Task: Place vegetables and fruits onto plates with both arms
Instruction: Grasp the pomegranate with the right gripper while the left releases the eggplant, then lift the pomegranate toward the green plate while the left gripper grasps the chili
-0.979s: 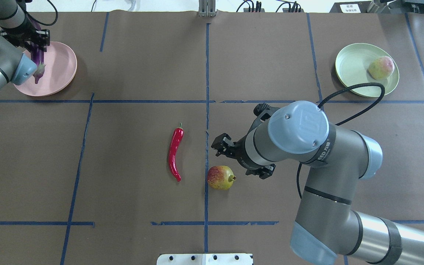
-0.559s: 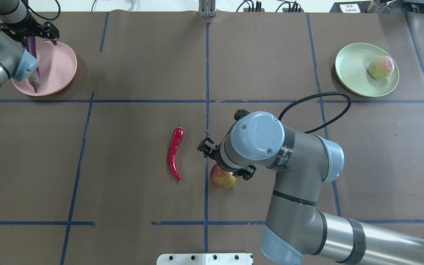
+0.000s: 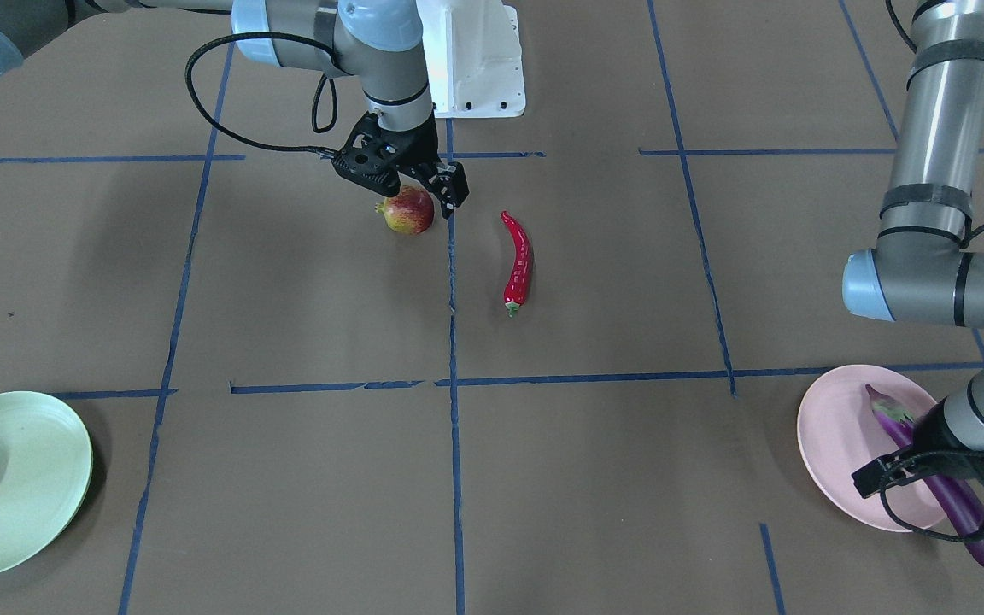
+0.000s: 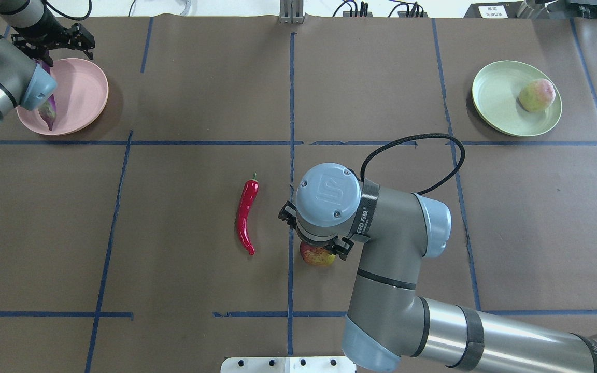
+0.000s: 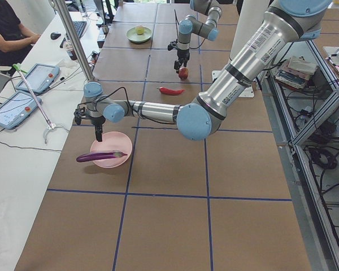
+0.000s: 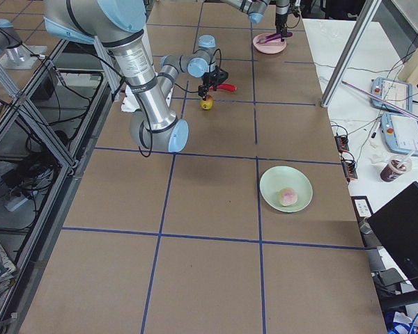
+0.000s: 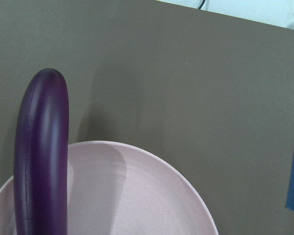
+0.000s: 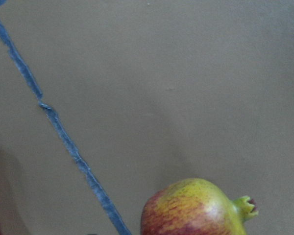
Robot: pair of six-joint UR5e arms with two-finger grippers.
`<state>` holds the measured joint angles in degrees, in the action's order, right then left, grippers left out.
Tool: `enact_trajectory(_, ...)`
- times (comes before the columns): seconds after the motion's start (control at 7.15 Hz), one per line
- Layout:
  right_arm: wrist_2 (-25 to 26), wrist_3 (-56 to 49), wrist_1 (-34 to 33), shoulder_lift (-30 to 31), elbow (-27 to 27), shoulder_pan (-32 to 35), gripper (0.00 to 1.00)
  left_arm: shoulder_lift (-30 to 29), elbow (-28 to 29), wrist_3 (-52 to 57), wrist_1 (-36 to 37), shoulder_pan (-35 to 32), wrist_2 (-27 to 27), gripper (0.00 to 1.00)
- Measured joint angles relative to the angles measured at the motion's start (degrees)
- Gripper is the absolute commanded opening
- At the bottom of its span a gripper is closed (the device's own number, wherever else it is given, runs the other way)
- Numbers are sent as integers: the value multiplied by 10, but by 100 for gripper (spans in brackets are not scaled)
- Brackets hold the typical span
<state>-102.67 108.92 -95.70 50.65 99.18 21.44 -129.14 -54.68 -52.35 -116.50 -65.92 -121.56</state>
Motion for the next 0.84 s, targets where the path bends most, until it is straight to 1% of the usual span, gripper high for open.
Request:
enact_trajectory(0.28, -10, 10, -39, -15, -7, -1, 100, 1, -5, -17, -2, 1, -1, 100)
enact_trajectory(0.84, -14, 9, -51, -19, -30, -5, 99, 6, -25, -32, -1, 1, -1, 100)
